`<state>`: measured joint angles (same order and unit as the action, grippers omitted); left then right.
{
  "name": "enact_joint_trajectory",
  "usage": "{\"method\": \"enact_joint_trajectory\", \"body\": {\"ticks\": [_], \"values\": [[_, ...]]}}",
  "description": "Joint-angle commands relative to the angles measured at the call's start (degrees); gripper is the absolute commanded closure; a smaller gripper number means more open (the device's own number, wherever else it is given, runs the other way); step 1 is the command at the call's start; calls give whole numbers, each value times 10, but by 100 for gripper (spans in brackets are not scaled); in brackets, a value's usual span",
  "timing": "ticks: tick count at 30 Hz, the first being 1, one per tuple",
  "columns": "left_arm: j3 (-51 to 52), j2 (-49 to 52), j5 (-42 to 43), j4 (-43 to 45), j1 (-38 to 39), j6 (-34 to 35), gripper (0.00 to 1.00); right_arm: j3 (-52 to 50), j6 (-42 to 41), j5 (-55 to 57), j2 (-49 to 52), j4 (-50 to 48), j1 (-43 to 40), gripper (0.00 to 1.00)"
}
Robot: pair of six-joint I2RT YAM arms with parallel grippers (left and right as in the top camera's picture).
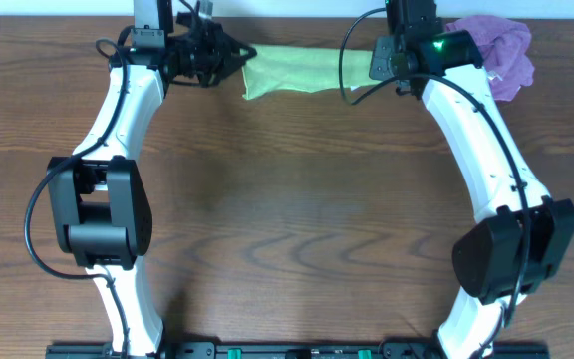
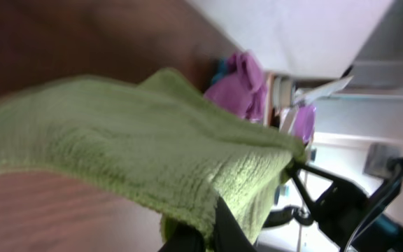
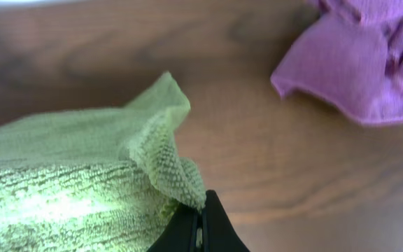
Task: Fold the cloth
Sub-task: 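Lift the towel with both grippers and carry it toward the back, then lay the towel flat at table center and release both grippers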
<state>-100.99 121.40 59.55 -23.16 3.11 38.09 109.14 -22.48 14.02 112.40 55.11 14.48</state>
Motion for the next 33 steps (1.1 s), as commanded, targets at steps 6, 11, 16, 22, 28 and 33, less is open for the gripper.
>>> {"method": "enact_joint_trajectory", "body": {"ticks": [6, 11, 16, 22, 28, 33], "values": [[-7, -3, -32, -205, -9, -211, 94, 8, 8, 14, 4, 96, 17, 99], [-7, -3, -66, -344, -8, -310, 94, 8, -16, 7, 4, 172, 26, 99], [-7, -3, -88, -444, -8, -374, 94, 8, -43, 3, 4, 236, 32, 99], [22, -3, -91, -493, -4, -409, 94, 6, -55, 3, 4, 296, 47, 98], [89, -3, -90, -493, 0, -433, 94, -8, -58, 2, 4, 325, 70, 98], [122, -3, -92, -506, -1, -469, 82, -62, -58, -14, 3, 332, 82, 87]]}}
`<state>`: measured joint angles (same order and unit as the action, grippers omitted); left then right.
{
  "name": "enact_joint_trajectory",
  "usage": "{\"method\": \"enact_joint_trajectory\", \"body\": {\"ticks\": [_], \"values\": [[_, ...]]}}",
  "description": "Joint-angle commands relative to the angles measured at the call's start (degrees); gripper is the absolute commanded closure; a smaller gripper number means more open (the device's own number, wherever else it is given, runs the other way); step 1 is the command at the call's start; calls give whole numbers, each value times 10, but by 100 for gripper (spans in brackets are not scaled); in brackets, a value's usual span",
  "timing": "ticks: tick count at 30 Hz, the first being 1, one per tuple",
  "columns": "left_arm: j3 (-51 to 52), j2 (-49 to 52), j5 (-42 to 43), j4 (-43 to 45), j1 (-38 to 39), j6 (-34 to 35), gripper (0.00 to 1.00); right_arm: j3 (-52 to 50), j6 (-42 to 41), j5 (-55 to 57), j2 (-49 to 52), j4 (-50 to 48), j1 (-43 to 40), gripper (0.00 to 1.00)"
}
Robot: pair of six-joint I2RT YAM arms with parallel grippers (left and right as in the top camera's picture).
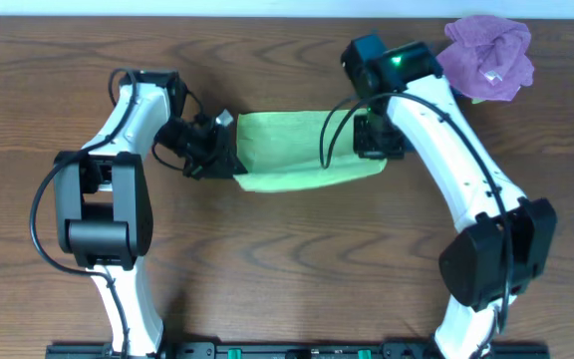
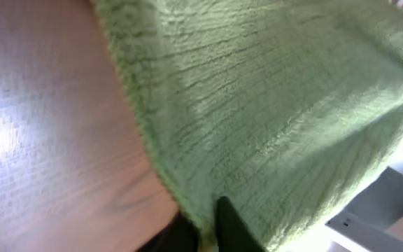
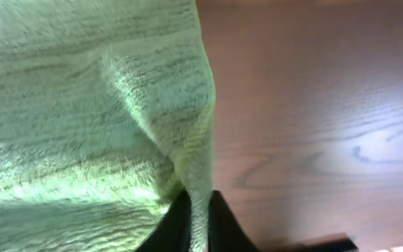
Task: Fold the cloth
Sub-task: 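Lay the towel flat at table center and release both grippers, then move both grippers to the towel's near left and right corners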
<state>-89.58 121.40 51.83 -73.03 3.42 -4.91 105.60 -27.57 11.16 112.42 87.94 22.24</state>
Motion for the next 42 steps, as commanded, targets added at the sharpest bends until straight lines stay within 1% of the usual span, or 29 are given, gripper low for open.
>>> {"method": "enact_joint_trajectory", "body": {"ticks": [1, 3, 5, 7, 9, 11, 17, 20, 23, 24, 25, 26, 27, 29, 32, 38, 42], "values": [[9, -3, -15, -12, -4, -46, 77, -40, -9, 12, 1, 3, 7, 86], [9, -3, -15, -19, -4, -56, 73, -62, -11, 8, -3, 0, 10, 83], [9, -3, -19, -24, -4, -60, 68, -82, -11, 2, -12, -9, 11, 76], [9, -3, -28, -29, -4, -64, 63, -92, -11, 2, -23, -12, 11, 65], [9, -3, -34, -35, -4, -69, 58, -97, -11, 2, -39, -12, 11, 62], [9, -4, -41, -42, -4, -70, 56, -97, -11, 2, -61, -14, 11, 60], [9, -14, -40, -73, -4, -92, 56, -115, 9, -9, -139, -14, 8, 58], [9, -41, -40, -88, -4, -102, 56, -166, 11, -22, -195, -18, 0, 56], [10, -93, -40, -92, -4, -103, 55, -250, 21, -50, -272, -34, -19, 56], [11, -112, -40, -92, -4, -103, 51, -277, 24, -60, -298, -44, -28, 56], [13, -131, -40, -92, -4, -102, 43, -302, 25, -68, -323, -55, -37, 55], [17, -154, -40, -92, -4, -98, 27, -328, 34, -83, -352, -71, -49, 54], [23, -176, -41, -89, -4, -93, 4, -349, 43, -99, -377, -85, -62, 52], [45, -224, -49, -72, -4, -60, 4, -386, 61, -128, -423, -109, -92, 50], [111, -295, -90, -18, -4, 21, 5, -425, 82, -164, -468, -128, -136, 48], [270, -398, -118, 87, -4, 135, 4, -468, 113, -215, -484, -155, -180, 48], [346, -422, -120, 146, -4, 178, 5, -498, 128, -260, -484, -203, -182, 48]]}}
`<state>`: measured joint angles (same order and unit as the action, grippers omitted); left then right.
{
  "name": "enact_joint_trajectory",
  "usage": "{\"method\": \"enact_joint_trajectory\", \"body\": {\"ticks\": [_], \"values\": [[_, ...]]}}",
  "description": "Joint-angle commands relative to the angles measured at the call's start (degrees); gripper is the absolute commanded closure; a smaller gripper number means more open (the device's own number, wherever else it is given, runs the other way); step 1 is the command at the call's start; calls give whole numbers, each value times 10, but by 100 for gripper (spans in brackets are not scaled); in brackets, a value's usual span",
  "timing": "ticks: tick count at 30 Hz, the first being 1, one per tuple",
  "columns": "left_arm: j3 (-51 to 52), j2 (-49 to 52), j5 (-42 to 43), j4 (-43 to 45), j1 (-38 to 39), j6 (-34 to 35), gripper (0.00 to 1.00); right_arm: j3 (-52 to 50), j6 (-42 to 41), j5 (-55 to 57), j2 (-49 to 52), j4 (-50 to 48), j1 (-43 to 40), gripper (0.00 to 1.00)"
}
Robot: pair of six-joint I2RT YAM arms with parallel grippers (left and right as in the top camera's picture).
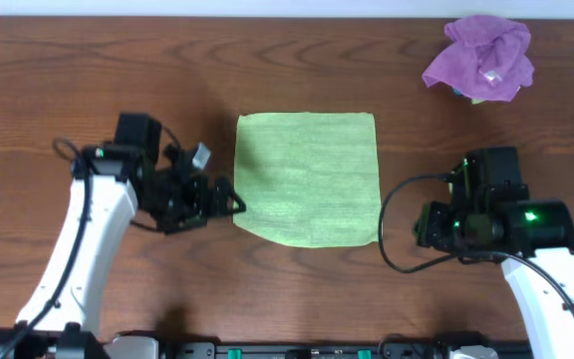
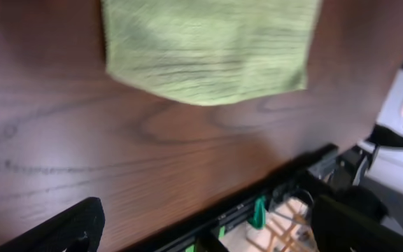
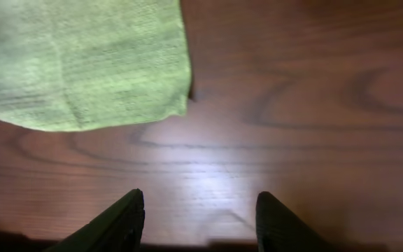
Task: Fold the cloth
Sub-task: 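Move both grippers to the towel's near left and right corners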
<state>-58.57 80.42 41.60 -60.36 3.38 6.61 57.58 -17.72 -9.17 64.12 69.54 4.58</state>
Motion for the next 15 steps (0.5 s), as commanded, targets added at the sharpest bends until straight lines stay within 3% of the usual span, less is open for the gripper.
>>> {"method": "enact_joint_trajectory", "body": {"ticks": [1, 5, 11, 12, 13, 14, 15], "values": [[53, -14, -17, 36, -3, 73, 4, -26, 33, -73, -1, -32, -5, 48], [108, -14, -11, 111, -3, 118, 5, -73, 41, -141, -1, -99, -5, 48], [123, -14, -7, 153, -3, 158, 4, -129, 19, -183, -1, -161, -5, 44], [123, -14, -7, 160, -3, 157, 5, -132, 12, -183, -1, -165, -5, 39], [123, -14, -13, 170, -3, 157, 4, -132, 4, -178, -1, -169, -5, 15], [123, -14, -17, 178, -3, 157, 4, -132, -3, -171, -1, -172, -5, 3], [123, -14, -16, 184, -3, 158, 5, -132, -14, -159, -1, -176, -5, 1]]}}
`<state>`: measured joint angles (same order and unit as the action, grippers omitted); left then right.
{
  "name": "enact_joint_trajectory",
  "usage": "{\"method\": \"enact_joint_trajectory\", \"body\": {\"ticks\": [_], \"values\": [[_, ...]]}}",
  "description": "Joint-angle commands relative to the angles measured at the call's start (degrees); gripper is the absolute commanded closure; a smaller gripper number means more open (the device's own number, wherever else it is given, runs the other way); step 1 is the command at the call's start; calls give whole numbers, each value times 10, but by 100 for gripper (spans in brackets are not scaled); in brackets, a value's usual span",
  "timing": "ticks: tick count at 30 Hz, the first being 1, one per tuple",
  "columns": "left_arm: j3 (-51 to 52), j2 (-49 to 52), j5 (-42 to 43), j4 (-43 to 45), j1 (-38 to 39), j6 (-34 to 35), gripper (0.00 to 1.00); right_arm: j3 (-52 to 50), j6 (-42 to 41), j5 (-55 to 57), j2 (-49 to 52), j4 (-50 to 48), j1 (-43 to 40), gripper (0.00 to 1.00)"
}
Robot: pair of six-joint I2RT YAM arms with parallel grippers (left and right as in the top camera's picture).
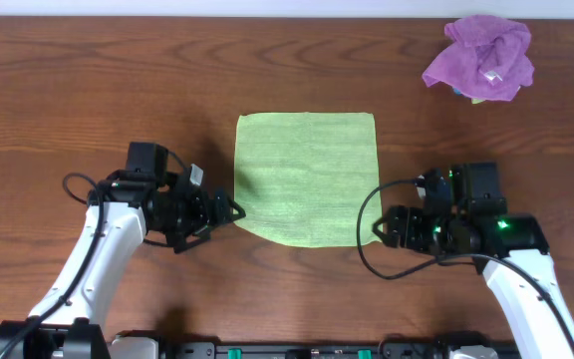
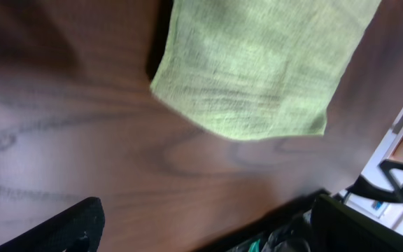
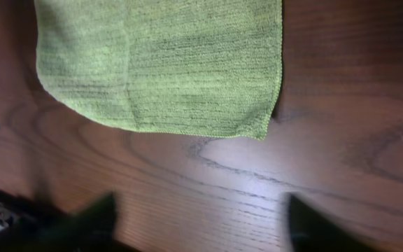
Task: Fold the cloth
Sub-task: 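Move both grippers to the towel's near left and right corners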
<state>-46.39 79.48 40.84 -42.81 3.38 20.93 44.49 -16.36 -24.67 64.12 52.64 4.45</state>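
The green cloth lies flat on the table as a rough square, its near edge slightly rounded. It also shows in the left wrist view as green cloth and in the right wrist view as green cloth. My left gripper stands open just left of the cloth's near-left corner, touching nothing. My right gripper stands open just right of the near-right corner, also empty. Wide-apart fingers frame bare wood in both wrist views.
A crumpled purple cloth lies at the far right corner of the brown wooden table. The table's front edge with a dark rail runs along the bottom of the overhead view.
Both open grippers have moved closer to the cloth's near corners, the right one more so. The cloth itself lies as before.
Both grippers were shut on the green cloth, holding it stretched at the table's far edge. Then they held it lower, toward the middle. Later the cloth lay flat and both grippers were open, apart from it. Now they stand at its near corners.
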Motion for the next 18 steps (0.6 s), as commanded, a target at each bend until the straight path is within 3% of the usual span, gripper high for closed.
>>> {"method": "enact_joint_trajectory", "body": {"ticks": [1, 8, 18], "values": [[1, -5, -9, 12, -3, 16, 5, -2, -39, 6, -1, -11, -4, 1], [6, -1, -84, 26, -3, 76, 5, -3, -44, 30, 2, -33, -4, 1], [32, 47, -76, 111, 12, 125, 5, -45, -64, 23, 55, -102, -4, 4]]}}
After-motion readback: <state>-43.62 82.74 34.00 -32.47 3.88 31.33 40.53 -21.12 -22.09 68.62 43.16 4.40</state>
